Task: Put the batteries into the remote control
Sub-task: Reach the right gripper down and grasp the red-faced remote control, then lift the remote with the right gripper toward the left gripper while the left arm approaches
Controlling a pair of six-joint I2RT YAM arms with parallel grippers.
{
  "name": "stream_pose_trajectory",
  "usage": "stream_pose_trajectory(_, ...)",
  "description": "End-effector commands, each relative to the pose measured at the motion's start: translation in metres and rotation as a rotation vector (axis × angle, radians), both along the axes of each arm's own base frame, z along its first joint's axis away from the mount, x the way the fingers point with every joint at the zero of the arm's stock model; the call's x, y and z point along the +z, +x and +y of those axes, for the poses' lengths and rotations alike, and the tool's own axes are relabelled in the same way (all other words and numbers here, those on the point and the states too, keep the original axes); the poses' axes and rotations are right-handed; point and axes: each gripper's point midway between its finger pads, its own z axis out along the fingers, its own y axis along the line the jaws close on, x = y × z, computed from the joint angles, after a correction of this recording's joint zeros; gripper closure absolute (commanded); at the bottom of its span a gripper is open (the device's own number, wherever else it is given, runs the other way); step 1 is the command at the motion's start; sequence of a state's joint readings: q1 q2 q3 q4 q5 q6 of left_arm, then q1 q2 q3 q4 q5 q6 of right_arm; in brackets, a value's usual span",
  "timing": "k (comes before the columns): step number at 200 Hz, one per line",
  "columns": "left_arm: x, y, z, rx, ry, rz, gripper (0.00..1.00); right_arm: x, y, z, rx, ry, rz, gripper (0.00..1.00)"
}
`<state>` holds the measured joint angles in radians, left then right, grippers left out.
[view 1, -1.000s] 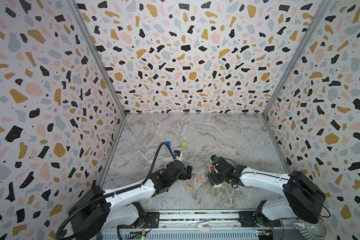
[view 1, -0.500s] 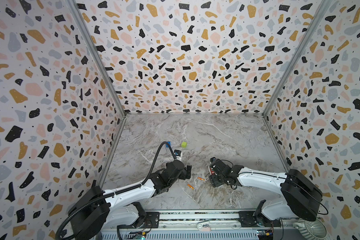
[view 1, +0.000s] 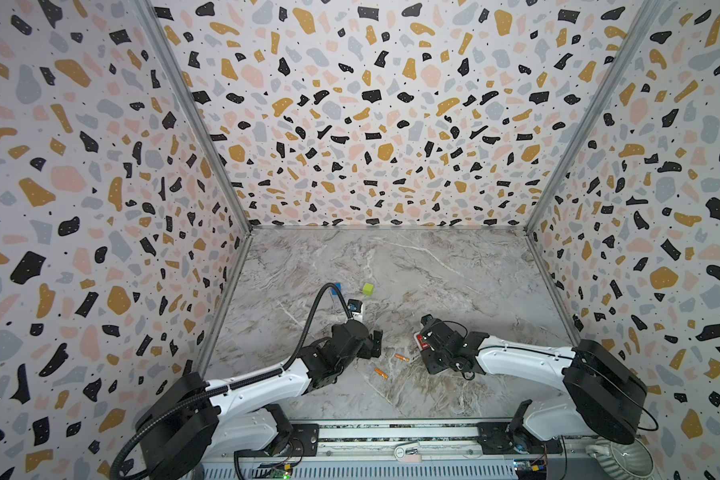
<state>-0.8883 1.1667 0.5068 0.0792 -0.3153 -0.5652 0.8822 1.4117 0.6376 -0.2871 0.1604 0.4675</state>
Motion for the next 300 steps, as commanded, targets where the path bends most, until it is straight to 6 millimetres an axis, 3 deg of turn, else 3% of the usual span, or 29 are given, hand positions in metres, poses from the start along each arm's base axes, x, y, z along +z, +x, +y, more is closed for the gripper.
stream_pose_trajectory(1, 0.017, 0.004, -0.008, -0.006, -0.052, -0.042, 0.05, 0.002, -0.003, -0.004, -0.008, 0.014, -0.002, 0.52)
stream_pose_trajectory(39, 0.025, 0.001, -0.019, -0.051, -0.096, -0.048, 0.06, 0.018, 0.007, -0.002, -0.019, 0.076, -0.051, 0.57)
stream_pose_trajectory(67, 0.051, -0.006, -0.034, -0.133, -0.216, -0.092, 0.06, 0.043, 0.017, 0.004, -0.006, 0.18, -0.103, 0.68)
stream_pose_trajectory(112, 0.099, -0.019, -0.053, -0.253, -0.381, -0.162, 0.06, 0.109, 0.022, 0.029, 0.133, 0.464, -0.257, 0.73)
stream_pose_trajectory(153, 0.138, -0.036, -0.067, -0.38, -0.506, -0.213, 0.08, 0.159, 0.009, 0.047, 0.31, 0.686, -0.353, 0.8)
stream_pose_trajectory(199, 0.166, -0.048, -0.074, -0.463, -0.572, -0.255, 0.07, 0.211, -0.006, 0.056, 0.483, 0.893, -0.444, 0.84)
stream_pose_trajectory(233, 0.184, -0.053, -0.079, -0.514, -0.607, -0.286, 0.07, 0.232, -0.022, 0.062, 0.605, 0.984, -0.463, 0.84)
stream_pose_trajectory(300, 0.21, -0.068, -0.093, -0.643, -0.696, -0.33, 0.08, 0.25, -0.047, 0.07, 0.764, 1.103, -0.444, 0.84)
